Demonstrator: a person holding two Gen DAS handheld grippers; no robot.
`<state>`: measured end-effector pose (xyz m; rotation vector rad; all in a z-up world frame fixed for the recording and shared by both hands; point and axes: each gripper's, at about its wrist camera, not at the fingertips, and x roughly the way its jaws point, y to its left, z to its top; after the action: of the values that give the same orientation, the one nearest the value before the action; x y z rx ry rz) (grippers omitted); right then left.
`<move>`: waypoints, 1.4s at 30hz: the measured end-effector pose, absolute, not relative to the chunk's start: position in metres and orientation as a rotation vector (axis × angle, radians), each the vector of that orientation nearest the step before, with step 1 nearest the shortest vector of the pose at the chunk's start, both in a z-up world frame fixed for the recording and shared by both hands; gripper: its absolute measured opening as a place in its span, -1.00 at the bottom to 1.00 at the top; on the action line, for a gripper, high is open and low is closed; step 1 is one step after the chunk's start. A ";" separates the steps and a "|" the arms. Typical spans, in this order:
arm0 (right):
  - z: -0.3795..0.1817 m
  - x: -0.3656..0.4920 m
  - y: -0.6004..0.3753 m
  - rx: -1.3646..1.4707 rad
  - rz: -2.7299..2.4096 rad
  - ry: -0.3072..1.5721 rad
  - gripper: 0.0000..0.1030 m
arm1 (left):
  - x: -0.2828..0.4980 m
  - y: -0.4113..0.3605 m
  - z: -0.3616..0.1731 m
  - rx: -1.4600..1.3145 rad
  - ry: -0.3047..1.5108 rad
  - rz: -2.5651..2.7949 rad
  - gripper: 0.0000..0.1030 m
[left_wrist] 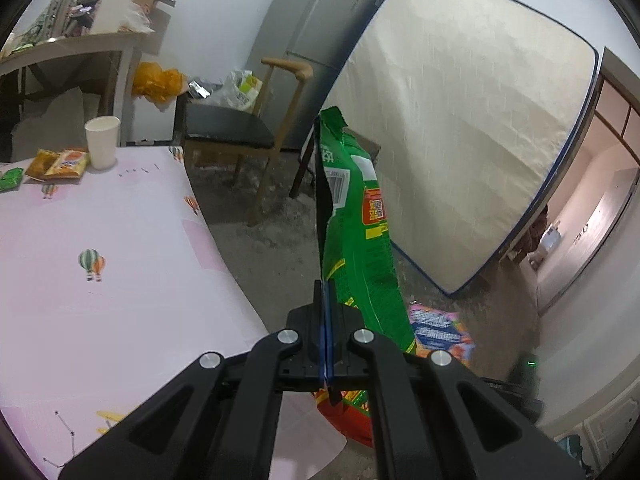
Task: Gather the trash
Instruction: 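Carry both bags to the wastebasket and open both grippers to drop them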
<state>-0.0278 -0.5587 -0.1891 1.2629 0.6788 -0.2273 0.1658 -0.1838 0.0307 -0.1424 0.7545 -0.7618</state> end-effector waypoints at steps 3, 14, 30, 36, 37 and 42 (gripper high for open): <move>-0.227 0.007 -0.564 1.273 -0.233 0.797 -0.97 | 0.172 -0.194 0.023 -0.120 0.769 -0.761 -1.00; -0.328 0.116 -0.609 1.265 -0.268 1.057 -0.21 | 0.198 -0.216 0.008 -0.059 0.809 -0.751 -1.00; -0.296 -0.021 -0.643 1.260 -0.492 0.766 0.36 | 0.277 -0.372 -0.098 -0.084 1.326 -0.822 -1.00; -0.304 -0.090 -0.624 1.399 -0.500 0.703 0.36 | 0.308 -0.438 -0.209 -0.250 1.656 -0.734 -1.00; -0.304 -0.103 -0.620 1.408 -0.502 0.705 0.36 | 0.311 -0.444 -0.227 -0.284 1.694 -0.698 -0.97; -0.298 -0.126 -0.616 1.376 -0.541 0.725 0.36 | 0.305 -0.452 -0.271 -0.265 1.753 -0.555 -0.18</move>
<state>-0.1262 -0.6158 -0.2976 1.3760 0.7255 -0.5414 0.3049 -0.4520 -0.2715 -0.2649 1.7531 -0.5552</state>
